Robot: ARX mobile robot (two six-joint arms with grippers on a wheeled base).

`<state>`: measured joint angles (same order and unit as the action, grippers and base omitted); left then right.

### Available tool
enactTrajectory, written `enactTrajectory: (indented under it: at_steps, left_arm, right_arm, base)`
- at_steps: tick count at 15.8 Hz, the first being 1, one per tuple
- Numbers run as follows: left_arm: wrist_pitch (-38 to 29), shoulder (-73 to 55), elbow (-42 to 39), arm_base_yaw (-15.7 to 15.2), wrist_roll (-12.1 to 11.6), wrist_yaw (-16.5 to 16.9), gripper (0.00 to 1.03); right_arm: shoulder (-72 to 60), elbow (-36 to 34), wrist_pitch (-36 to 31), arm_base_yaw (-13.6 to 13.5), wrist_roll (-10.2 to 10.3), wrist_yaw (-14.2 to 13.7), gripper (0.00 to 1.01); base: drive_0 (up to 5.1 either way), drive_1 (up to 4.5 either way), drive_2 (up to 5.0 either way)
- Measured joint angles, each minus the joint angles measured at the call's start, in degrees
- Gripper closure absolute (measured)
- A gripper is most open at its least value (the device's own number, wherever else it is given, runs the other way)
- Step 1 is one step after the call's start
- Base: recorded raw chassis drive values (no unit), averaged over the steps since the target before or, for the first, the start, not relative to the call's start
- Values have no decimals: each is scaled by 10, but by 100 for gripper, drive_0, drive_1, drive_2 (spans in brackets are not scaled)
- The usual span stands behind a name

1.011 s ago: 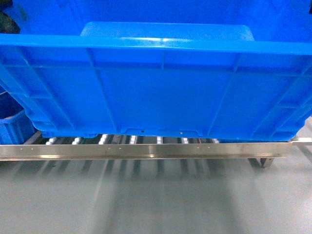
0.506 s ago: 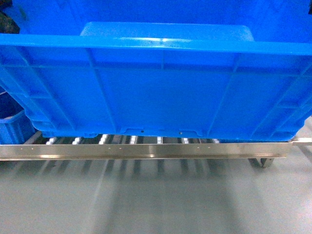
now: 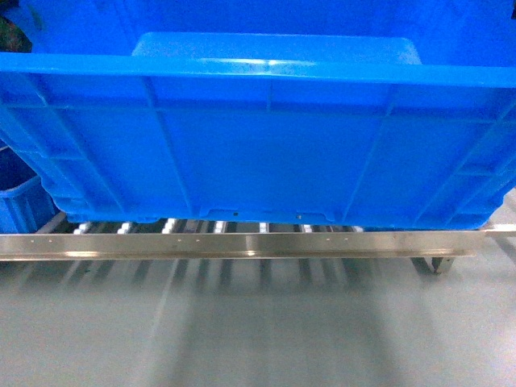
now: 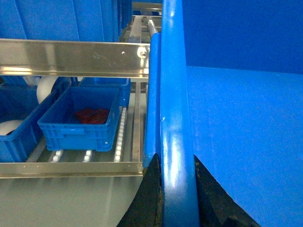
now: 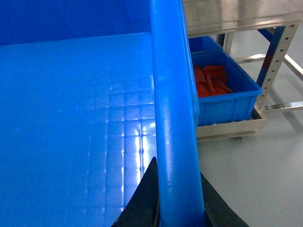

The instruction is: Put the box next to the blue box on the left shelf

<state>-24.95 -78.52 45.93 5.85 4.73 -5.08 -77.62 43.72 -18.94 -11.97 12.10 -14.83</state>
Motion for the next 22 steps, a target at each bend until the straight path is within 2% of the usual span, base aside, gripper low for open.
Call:
enactTrajectory:
  at_steps: [22]
  left_arm:
    - [6, 0, 0, 0, 0, 2, 94]
  right_arm:
    - [0, -1, 6, 0, 1, 0, 93]
  base:
    - [0, 0, 0]
